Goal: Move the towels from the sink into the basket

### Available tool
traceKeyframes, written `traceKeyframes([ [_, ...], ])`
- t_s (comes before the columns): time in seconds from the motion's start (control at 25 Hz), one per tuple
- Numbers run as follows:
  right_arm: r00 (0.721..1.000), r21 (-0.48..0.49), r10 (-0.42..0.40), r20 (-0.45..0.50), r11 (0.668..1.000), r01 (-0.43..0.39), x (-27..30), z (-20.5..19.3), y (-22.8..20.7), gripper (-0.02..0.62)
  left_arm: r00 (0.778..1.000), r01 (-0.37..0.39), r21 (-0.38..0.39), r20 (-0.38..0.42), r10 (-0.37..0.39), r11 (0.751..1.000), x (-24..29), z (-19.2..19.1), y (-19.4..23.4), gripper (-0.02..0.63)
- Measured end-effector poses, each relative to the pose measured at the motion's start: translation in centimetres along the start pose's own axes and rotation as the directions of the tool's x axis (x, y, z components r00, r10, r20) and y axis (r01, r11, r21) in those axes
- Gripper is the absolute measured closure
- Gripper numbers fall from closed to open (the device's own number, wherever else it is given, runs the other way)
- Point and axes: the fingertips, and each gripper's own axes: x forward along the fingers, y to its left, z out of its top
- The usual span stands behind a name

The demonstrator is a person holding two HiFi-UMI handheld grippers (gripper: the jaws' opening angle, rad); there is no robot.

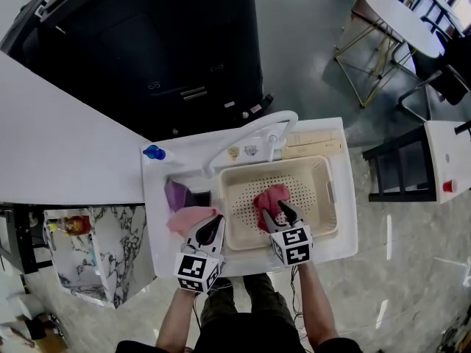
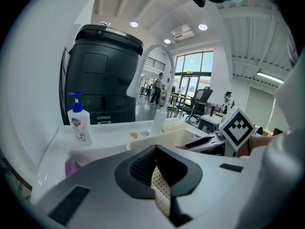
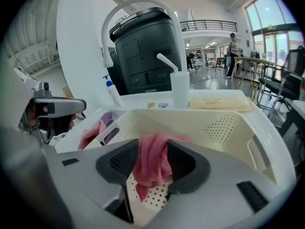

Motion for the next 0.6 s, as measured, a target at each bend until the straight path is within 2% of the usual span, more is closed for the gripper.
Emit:
traceKeyframes([
  [0.04, 1.0, 0.003, -0.004, 0.003, 1.0, 0.004, 0.0, 0.0, -0.1, 0.394, 1.0, 0.001, 0.0, 0.001, -0.001, 1.0, 0.0, 0.0, 0.0, 0.598],
  [0.12, 1.0, 0.001, -0.014, 0.015, 1.0, 0.014, -0.2, 0.2, -0.2, 0.379, 1.0, 0.003, 0.0, 0.001, -0.003, 1.0, -0.1, 0.0, -0.1, 0.598],
  [0.32, 0.999, -0.003, -0.012, 0.047, 1.0, 0.012, -1.0, 1.2, 0.0, 0.376, 1.0, 0.002, 0.002, 0.006, -0.002, 1.0, -0.3, 0.2, 0.0, 0.598],
  [0.6, 0.989, -0.032, -0.023, 0.148, 0.999, 0.029, -3.1, 4.3, 0.8, 0.377, 0.999, -0.003, 0.008, 0.04, 0.002, 1.0, -1.4, 1.8, -0.1, 0.598],
])
